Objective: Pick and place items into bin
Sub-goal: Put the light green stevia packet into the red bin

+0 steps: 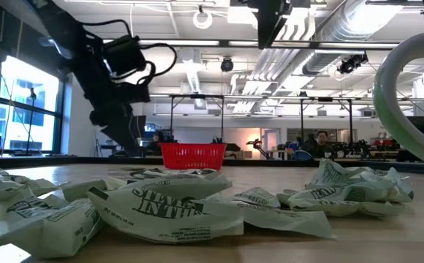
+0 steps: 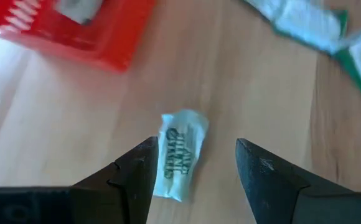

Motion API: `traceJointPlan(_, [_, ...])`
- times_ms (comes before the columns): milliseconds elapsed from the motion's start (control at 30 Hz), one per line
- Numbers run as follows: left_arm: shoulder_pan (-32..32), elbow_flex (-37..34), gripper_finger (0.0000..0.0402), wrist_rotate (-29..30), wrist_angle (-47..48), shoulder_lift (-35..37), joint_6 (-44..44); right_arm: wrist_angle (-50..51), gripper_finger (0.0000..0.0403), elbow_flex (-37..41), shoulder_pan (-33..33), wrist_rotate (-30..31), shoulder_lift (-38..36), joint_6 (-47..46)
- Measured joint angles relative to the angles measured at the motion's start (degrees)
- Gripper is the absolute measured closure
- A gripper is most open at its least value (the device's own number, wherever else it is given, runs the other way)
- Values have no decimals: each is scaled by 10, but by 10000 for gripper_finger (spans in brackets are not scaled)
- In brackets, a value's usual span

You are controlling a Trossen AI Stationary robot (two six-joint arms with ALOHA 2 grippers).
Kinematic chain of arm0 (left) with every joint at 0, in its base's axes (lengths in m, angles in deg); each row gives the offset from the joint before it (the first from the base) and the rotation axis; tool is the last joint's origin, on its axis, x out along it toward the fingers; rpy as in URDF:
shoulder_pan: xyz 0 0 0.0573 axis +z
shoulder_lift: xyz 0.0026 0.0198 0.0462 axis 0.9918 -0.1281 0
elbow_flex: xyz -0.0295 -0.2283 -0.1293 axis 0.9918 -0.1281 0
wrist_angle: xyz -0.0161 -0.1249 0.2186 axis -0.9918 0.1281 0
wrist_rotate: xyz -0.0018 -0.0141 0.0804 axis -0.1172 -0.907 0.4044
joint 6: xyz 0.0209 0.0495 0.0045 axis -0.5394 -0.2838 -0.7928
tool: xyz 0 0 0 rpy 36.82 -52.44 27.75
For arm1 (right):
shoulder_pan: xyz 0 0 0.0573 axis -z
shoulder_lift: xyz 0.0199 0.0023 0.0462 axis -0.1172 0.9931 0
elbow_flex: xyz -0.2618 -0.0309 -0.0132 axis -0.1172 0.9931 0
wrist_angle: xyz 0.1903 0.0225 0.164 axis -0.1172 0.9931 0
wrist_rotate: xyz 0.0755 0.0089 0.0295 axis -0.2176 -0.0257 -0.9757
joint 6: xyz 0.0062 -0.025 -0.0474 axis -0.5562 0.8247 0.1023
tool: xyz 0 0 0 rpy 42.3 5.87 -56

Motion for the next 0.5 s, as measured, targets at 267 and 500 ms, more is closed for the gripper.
traceJointPlan(267, [0,0,158,1,5,-42,-8,-2,89,45,-34,-53,-21,-26])
traceJointPlan(500, [0,0,171,5,5,-39,-7,-124,89,387,-53,-67,-247,-169])
